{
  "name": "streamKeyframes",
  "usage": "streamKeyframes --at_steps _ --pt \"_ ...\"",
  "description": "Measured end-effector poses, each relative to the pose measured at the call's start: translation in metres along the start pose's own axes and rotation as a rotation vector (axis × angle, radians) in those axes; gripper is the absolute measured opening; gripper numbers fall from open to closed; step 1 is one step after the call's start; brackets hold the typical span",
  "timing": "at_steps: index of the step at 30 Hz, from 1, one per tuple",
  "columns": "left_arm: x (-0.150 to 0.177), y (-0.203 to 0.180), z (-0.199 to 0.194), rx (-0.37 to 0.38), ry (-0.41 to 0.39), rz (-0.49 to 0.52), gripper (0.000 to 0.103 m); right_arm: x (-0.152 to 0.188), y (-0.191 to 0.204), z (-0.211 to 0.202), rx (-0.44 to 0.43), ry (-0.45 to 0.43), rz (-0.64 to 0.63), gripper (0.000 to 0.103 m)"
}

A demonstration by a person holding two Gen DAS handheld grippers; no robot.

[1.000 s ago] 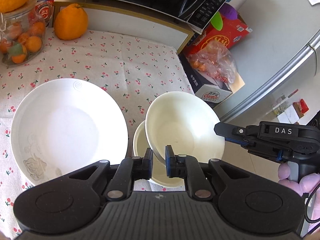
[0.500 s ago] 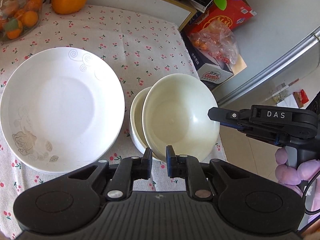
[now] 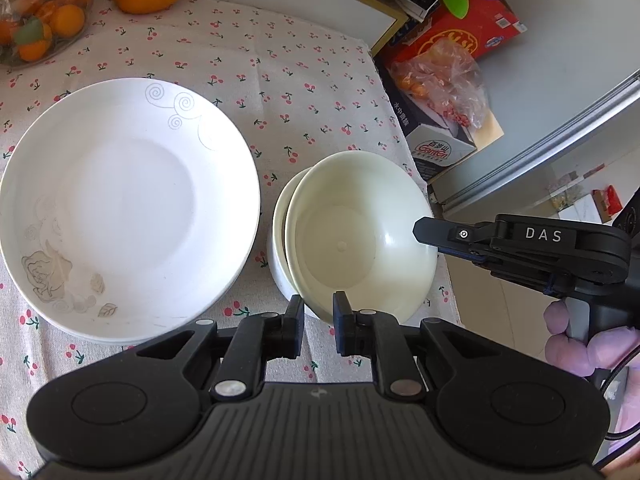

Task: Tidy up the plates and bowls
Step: 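Lower the small white bowl into the nested bowls and open both grippers, then bring both grippers to opposite sides of the bowl stack and grip it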

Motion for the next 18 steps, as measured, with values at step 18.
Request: streamKeyframes --at_steps 18 --pt "0.005 -0.014 -0.001 -0.029 -0.096 0.176 0.039 -0.001 -0.007 0.001 -0.039 -0.027 -0.037 0.027"
Point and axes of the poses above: each gripper's, at about its wrist camera, not at the fingertips, and z roughly the way its jaws point, y to its left, x to its underside, the point moved 3 cm from there along z, roughly the way its jaws point, and after that the axes turned 15 degrees about -x, right-handed, at the moved point
